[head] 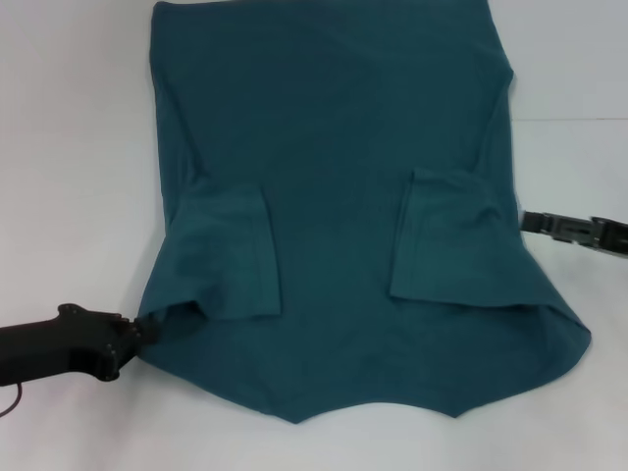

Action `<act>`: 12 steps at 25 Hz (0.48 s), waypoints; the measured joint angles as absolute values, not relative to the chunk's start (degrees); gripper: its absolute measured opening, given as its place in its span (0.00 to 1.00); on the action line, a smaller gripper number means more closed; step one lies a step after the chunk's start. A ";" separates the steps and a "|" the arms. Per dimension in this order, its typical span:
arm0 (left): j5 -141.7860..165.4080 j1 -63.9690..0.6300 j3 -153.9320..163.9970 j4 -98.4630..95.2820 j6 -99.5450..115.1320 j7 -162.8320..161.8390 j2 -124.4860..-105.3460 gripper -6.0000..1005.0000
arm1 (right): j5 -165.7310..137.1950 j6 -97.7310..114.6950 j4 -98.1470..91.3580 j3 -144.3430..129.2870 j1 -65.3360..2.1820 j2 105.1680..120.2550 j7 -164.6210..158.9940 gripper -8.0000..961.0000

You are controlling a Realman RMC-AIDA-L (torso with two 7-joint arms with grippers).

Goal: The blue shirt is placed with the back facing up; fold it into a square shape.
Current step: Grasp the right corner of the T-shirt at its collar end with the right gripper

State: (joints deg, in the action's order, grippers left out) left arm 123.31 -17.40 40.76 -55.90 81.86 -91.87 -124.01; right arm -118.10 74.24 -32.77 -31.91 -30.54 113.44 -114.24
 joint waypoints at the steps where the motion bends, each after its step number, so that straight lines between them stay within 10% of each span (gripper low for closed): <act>1: 123.31 -17.40 40.75 -56.03 81.98 -91.87 -124.02 0.01 | -118.68 75.02 -33.07 -31.91 -30.14 112.99 -115.35 0.93; 12: 123.31 -17.45 40.77 -55.95 82.00 -91.87 -124.01 0.01 | -127.38 77.28 -33.30 -31.90 -28.67 110.53 -122.29 0.92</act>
